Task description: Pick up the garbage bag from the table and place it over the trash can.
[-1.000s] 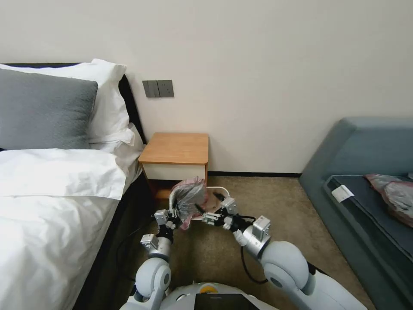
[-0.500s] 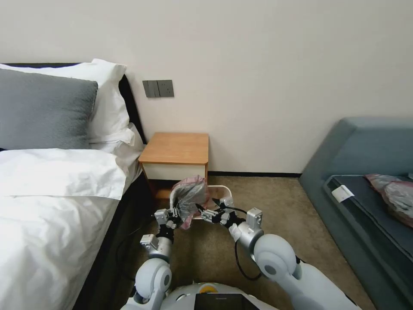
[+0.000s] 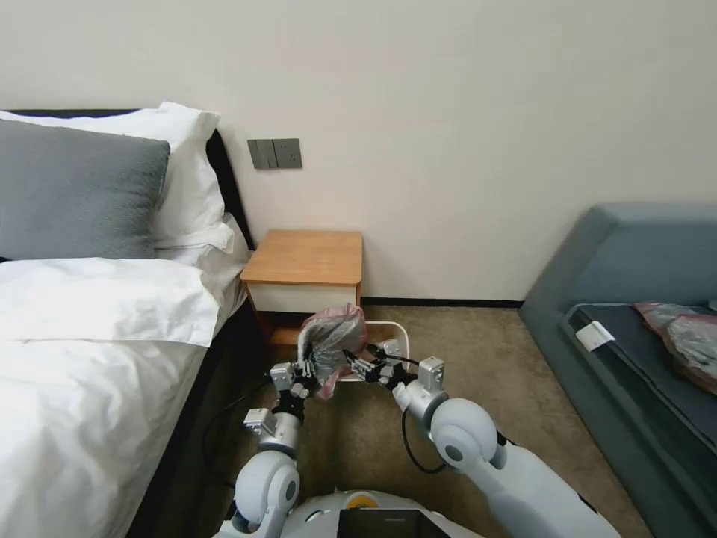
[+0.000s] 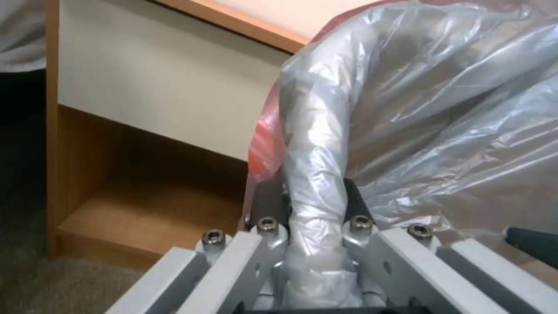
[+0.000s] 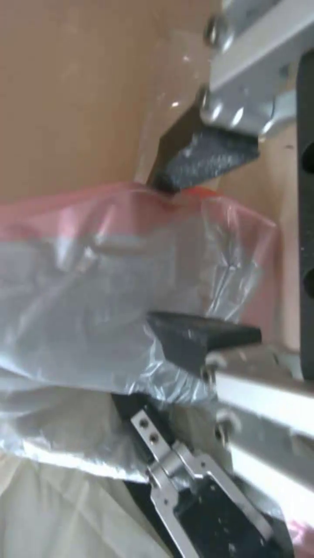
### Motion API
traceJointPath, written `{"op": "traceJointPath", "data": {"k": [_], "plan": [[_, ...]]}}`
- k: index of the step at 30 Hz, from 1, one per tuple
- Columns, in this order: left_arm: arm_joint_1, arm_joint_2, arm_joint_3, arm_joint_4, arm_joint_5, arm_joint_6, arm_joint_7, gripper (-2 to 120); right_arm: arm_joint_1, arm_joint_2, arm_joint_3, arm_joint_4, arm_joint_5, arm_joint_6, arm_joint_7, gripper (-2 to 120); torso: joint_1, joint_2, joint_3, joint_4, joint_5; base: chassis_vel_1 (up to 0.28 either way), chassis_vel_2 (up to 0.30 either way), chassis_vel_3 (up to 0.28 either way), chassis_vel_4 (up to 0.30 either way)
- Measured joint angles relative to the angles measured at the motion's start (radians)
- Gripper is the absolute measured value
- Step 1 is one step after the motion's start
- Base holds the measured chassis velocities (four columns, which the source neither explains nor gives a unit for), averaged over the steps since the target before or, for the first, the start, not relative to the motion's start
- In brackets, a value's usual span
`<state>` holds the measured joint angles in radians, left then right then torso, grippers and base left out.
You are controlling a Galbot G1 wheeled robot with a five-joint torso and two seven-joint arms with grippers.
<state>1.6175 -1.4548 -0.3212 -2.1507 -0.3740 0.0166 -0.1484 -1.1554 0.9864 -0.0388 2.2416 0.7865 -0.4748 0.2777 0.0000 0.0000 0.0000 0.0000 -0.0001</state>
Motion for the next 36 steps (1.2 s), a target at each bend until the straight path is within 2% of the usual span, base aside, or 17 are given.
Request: {"op": "traceJointPath", "data": {"k": [1, 5, 6, 9, 10, 13, 15, 22, 27, 36], "plan": [[0.0, 0.0, 0.0, 0.0, 0.0, 0.0, 0.0, 4, 0.0, 0.0, 0.0, 0.0, 0.0, 0.0, 0.0, 52, 0.0, 0.0, 0.0, 0.0, 0.0, 0.0, 0.0, 0.0, 0.0], [0.002, -0.004, 0.004, -0.002, 0.0, 0.0, 0.001, 4, 0.005, 0.0, -0.002, -0.006, -0.018, 0.009, -0.018, 30, 0.0, 0.0, 0.0, 0.0, 0.0, 0.0, 0.0, 0.0, 0.0], [0.002, -0.004, 0.004, -0.002, 0.0, 0.0, 0.001, 4, 0.005, 0.0, -0.002, -0.006, -0.018, 0.009, -0.018, 30, 0.0, 0.0, 0.0, 0.0, 0.0, 0.0, 0.0, 0.0, 0.0], [0.003, -0.004, 0.006, -0.003, 0.0, 0.0, 0.001, 4, 0.003, -0.001, -0.002, -0.008, -0.036, 0.015, -0.03, 17, 0.0, 0.0, 0.0, 0.0, 0.0, 0.0, 0.0, 0.0, 0.0], [0.003, -0.004, 0.006, -0.003, 0.0, 0.0, 0.001, 4, 0.003, -0.001, -0.002, -0.008, -0.036, 0.015, -0.03, 17, 0.0, 0.0, 0.0, 0.0, 0.0, 0.0, 0.0, 0.0, 0.0], [0.001, -0.005, 0.006, -0.003, 0.0, 0.0, 0.001, 4, 0.001, -0.001, -0.002, -0.008, -0.047, 0.019, -0.034, 4, 0.0, 0.0, 0.0, 0.0, 0.0, 0.0, 0.0, 0.0, 0.0], [0.0, -0.007, 0.006, -0.003, -0.001, 0.0, 0.001, 4, -0.001, -0.001, -0.002, -0.008, -0.054, 0.021, -0.037, 0, 0.0, 0.0, 0.0, 0.0, 0.0, 0.0, 0.0, 0.0, 0.0], [-0.004, -0.011, 0.003, 0.003, -0.001, 0.0, 0.001, 4, -0.007, 0.0, -0.008, 0.01, -0.057, 0.028, -0.035, 0, 0.0, 0.0, 0.0, 0.0, 0.0001, 0.0, 0.0, 0.0, 0.0], [-0.013, -0.015, -0.012, 0.014, 0.0, 0.0, 0.001, 4, -0.035, 0.003, 0.005, 0.071, -0.035, 0.037, 0.001, 0, 0.0, 0.0, 0.0, 0.0, 0.0, 0.0, 0.0, 0.0, 0.0], [-0.03, -0.021, -0.042, 0.018, -0.008, 0.0, 0.002, 4, -0.131, -0.023, 0.088, 0.181, 0.021, 0.033, 0.062, 0, 0.0, 0.0, 0.0, -0.0001, 0.0001, 0.0, 0.0, 0.0, 0.0]]}}
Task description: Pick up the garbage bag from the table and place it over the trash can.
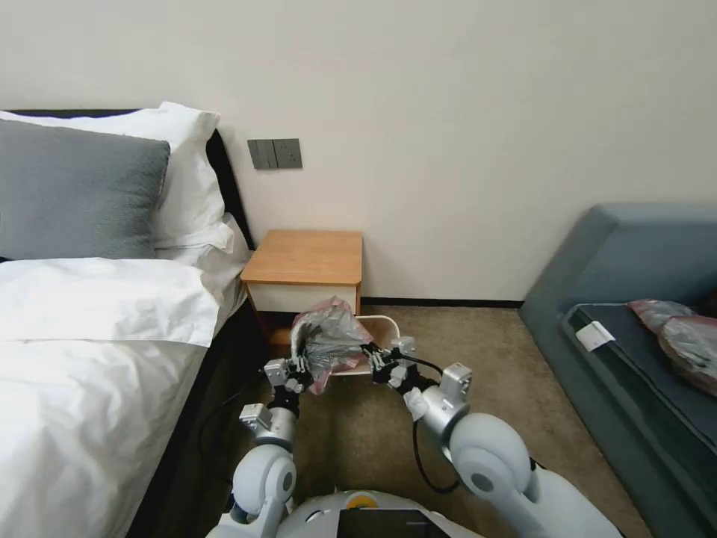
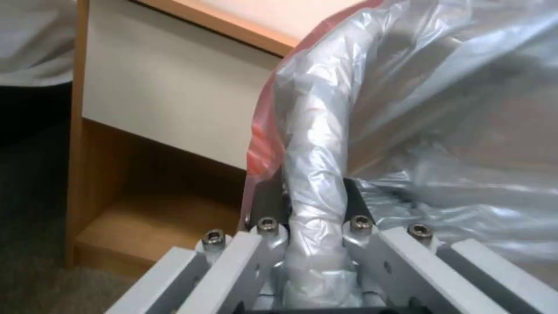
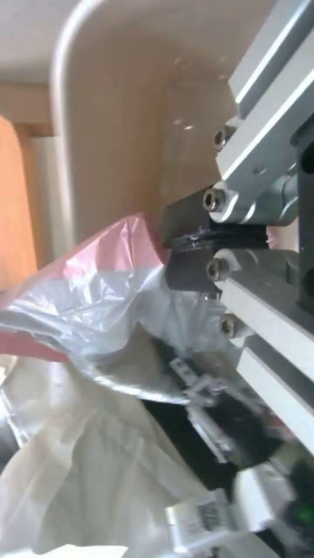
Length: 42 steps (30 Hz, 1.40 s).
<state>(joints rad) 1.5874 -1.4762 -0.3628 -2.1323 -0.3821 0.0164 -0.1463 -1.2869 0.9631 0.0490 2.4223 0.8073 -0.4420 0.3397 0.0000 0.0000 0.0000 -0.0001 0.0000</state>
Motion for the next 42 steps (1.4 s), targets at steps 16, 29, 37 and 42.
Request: {"op": "traceJointPath", "data": {"k": [16, 29, 37, 42], "plan": [[-0.018, -0.007, -0.041, -0.005, -0.025, 0.007, 0.006, 4, -0.138, -0.053, 0.135, 0.08, -0.016, -0.013, -0.005, 0, 0.0, 0.0, 0.0, 0.0002, 0.0, 0.0, 0.0, 0.0, 0.0], [-0.034, -0.001, -0.063, 0.002, -0.056, 0.013, 0.014, 4, -0.26, -0.06, 0.236, 0.08, -0.019, -0.021, -0.005, 0, 0.0, 0.0, 0.0, 0.0, 0.0, 0.0, 0.0, 0.0, 0.0], [-0.032, 0.008, -0.07, -0.011, -0.096, 0.022, 0.015, 4, -0.268, -0.048, 0.269, 0.079, -0.053, -0.021, -0.019, 0, 0.0, 0.0, 0.0, 0.0, 0.0, 0.0, 0.0, 0.0, 0.0], [-0.025, 0.016, -0.063, -0.031, -0.129, 0.034, 0.01, 4, -0.252, -0.046, 0.263, 0.048, -0.182, 0.023, -0.077, 0, 0.0, 0.0, 0.0, 0.0001, 0.0001, 0.0, 0.0, 0.0, 0.0]]}}
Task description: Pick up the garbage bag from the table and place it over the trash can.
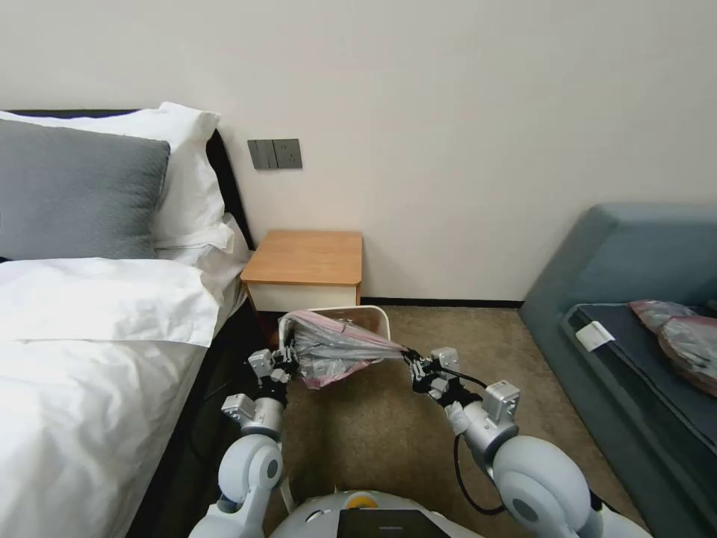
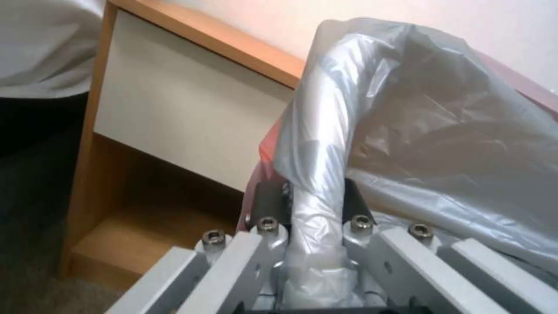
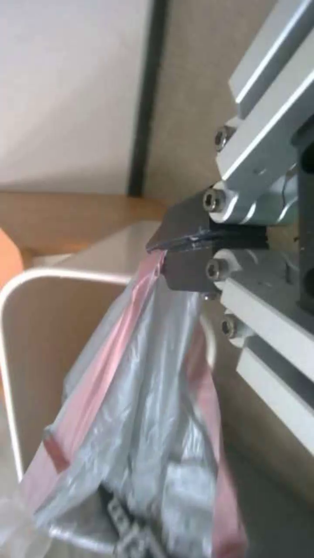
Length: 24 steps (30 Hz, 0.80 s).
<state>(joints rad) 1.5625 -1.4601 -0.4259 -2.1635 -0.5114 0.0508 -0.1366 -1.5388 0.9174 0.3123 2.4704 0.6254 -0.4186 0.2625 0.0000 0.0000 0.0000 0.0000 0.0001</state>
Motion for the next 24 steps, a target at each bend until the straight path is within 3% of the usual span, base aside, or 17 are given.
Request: {"op": "traceJointPath", "data": {"k": [8, 17, 24], "plan": [[-0.003, 0.002, -0.003, 0.009, -0.004, 0.005, -0.002, 4, -0.003, 0.01, 0.002, 0.018, -0.049, 0.004, -0.037, 2, 0.0, 0.0, 0.0, 0.0, -0.0004, 0.0, 0.0, 0.0, 0.0], [-0.024, 0.007, -0.009, 0.052, 0.018, 0.005, 0.002, 4, -0.036, 0.0, 0.013, 0.028, -0.107, 0.011, -0.133, 34, 0.0, 0.0, 0.0, -0.0001, -0.0002, 0.0, 0.0, 0.0, 0.0], [-0.021, 0.03, 0.02, 0.054, 0.091, -0.01, 0.022, 4, 0.055, -0.03, -0.003, 0.017, -0.38, 0.208, -0.294, 60, 0.0, 0.0, 0.0, 0.0002, -0.0004, 0.0, 0.0, 0.0, 0.0]]}}
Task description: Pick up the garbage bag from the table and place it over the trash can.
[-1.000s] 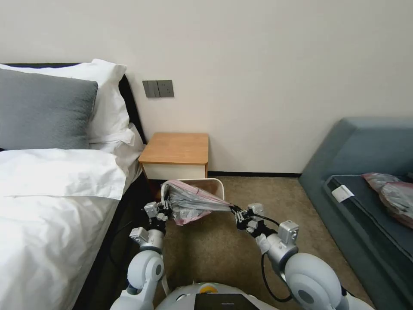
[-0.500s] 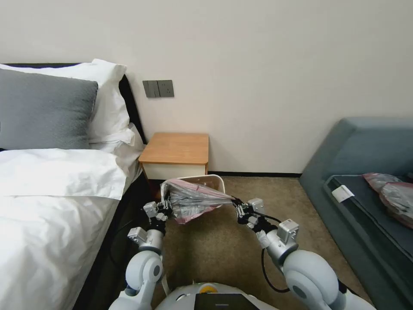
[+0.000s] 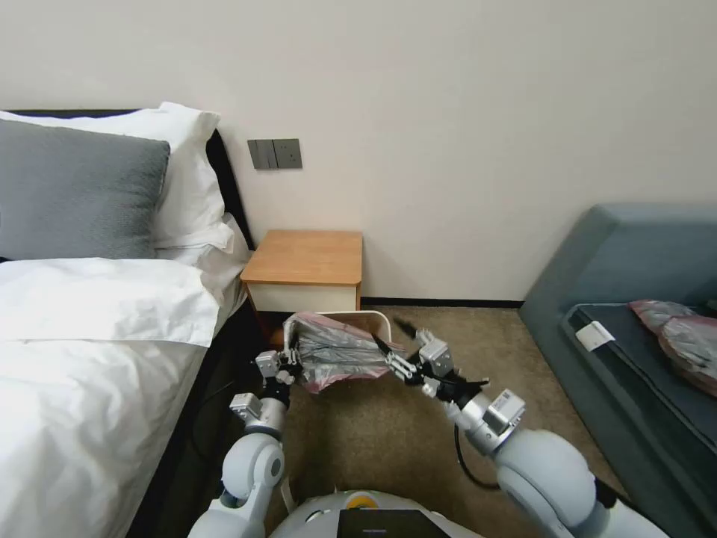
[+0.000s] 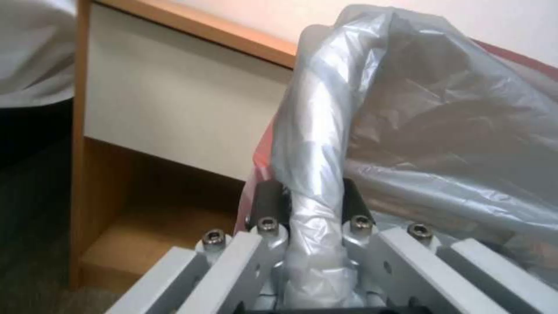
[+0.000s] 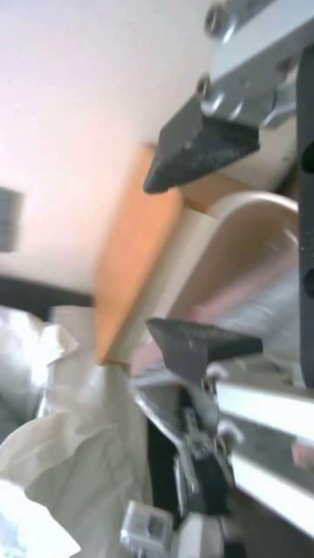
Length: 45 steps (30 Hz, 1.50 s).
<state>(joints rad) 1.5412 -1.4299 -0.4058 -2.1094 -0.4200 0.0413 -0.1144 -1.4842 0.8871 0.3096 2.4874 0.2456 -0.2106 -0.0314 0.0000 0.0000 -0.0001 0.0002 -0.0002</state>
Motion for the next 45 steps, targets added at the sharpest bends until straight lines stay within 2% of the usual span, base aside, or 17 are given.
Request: {"op": "traceJointPath", "data": {"k": [3, 7, 10, 12, 16, 18, 21, 22, 26, 27, 30, 32, 33, 36, 38, 41, 45], "plan": [[0.005, -0.001, 0.01, 0.0, 0.019, -0.003, 0.003, 4, 0.028, -0.009, -0.026, -0.031, -0.062, 0.024, -0.013, 70, 0.0, 0.0, 0.0, -0.0001, 0.0006, 0.0, 0.0, 0.0, 0.0], [0.019, -0.007, 0.018, -0.003, 0.044, -0.007, 0.003, 4, 0.055, -0.027, -0.094, -0.07, -0.133, 0.023, -0.038, 89, 0.0, 0.0, 0.0, -0.0004, 0.0001, 0.0, 0.0, 0.0, 0.0], [0.021, -0.007, 0.019, -0.007, 0.051, -0.011, 0.005, 4, 0.069, -0.031, -0.107, -0.087, -0.153, 0.019, -0.039, 97, 0.0, 0.0, 0.0, -0.0003, 0.0003, 0.0, 0.0, 0.0, 0.0], [0.024, -0.006, 0.019, -0.01, 0.055, -0.013, 0.006, 4, 0.08, -0.036, -0.112, -0.101, -0.167, 0.013, -0.039, 99, 0.0, 0.0, 0.0, -0.0003, 0.0002, 0.0, 0.0, 0.0, 0.0], [0.029, -0.008, 0.022, -0.013, 0.066, -0.019, 0.009, 4, 0.093, -0.052, -0.112, -0.124, -0.18, -0.003, -0.038, 95, 0.0, 0.0, 0.0, -0.0003, 0.0002, 0.0, 0.0, 0.0, 0.0], [0.032, -0.009, 0.026, -0.014, 0.07, -0.022, 0.009, 4, 0.1, -0.061, -0.109, -0.141, -0.185, -0.009, -0.037, 84, 0.0, 0.0, 0.0, -0.0003, 0.0003, 0.0, 0.0, 0.0, 0.0], [0.033, -0.009, 0.029, -0.016, 0.072, -0.023, 0.01, 4, 0.109, -0.066, -0.109, -0.152, -0.186, -0.013, -0.036, 78, 0.0, 0.0, 0.0, -0.0002, 0.0003, 0.0, 0.0, 0.0, 0.0], [0.034, -0.01, 0.033, -0.021, 0.074, -0.025, 0.01, 4, 0.119, -0.071, -0.11, -0.167, -0.186, -0.016, -0.036, 69, 0.0, 0.0, 0.0, -0.0002, 0.0003, 0.0, 0.0, 0.0, 0.0], [0.039, -0.011, 0.037, -0.027, 0.075, -0.026, 0.011, 4, 0.124, -0.077, -0.111, -0.179, -0.186, -0.021, -0.038, 59, 0.0, 0.0, 0.0, -0.0002, 0.0003, 0.0, 0.0, 0.0, 0.0], [0.042, -0.012, 0.037, -0.031, 0.076, -0.026, 0.011, 4, 0.124, -0.081, -0.116, -0.185, -0.185, -0.024, -0.039, 51, 0.0, 0.0, 0.0, -0.0003, 0.0002, 0.0, 0.0, 0.0, 0.0], [0.043, -0.012, 0.039, -0.037, 0.077, -0.027, 0.011, 4, 0.126, -0.087, -0.12, -0.19, -0.183, -0.028, -0.04, 44, 0.0, 0.0, 0.0, -0.0002, 0.0003, 0.0, 0.0, 0.0, 0.0], [0.044, -0.013, 0.04, -0.042, 0.079, -0.027, 0.012, 4, 0.126, -0.091, -0.123, -0.191, -0.176, -0.031, -0.042, 33, 0.0, 0.0, 0.0, -0.0003, 0.0003, 0.0, 0.0, 0.0, 0.0], [0.044, -0.013, 0.04, -0.042, 0.079, -0.027, 0.012, 4, 0.126, -0.091, -0.123, -0.191, -0.176, -0.031, -0.042, 33, 0.0, 0.0, 0.0, -0.0003, 0.0003, 0.0, 0.0, 0.0, 0.0], [0.044, -0.01, 0.041, -0.043, 0.08, -0.027, 0.012, 4, 0.125, -0.096, -0.126, -0.19, -0.166, -0.035, -0.043, 19, 0.0, 0.0, 0.0, -0.0002, 0.0002, 0.0, 0.0, 0.0, 0.0], [0.044, -0.01, 0.042, -0.043, 0.08, -0.027, 0.012, 4, 0.124, -0.096, -0.126, -0.19, -0.164, -0.035, -0.043, 17, 0.0, 0.0, 0.0, -0.0002, 0.0002, 0.0, 0.0, 0.0, 0.0], [0.044, -0.009, 0.045, -0.043, 0.08, -0.027, 0.012, 4, 0.115, -0.096, -0.123, -0.185, -0.162, -0.035, -0.043, 2, 0.0, 0.0, 0.0, -0.0003, 0.0002, 0.0, 0.0, 0.0, 0.0], [0.041, -0.008, 0.049, -0.043, 0.08, -0.027, 0.013, 4, 0.11, -0.096, -0.112, -0.181, -0.16, -0.034, -0.042, 0, 0.0, 0.0, 0.0, -0.0003, 0.0002, 0.0, 0.0, 0.0, 0.0]]}}
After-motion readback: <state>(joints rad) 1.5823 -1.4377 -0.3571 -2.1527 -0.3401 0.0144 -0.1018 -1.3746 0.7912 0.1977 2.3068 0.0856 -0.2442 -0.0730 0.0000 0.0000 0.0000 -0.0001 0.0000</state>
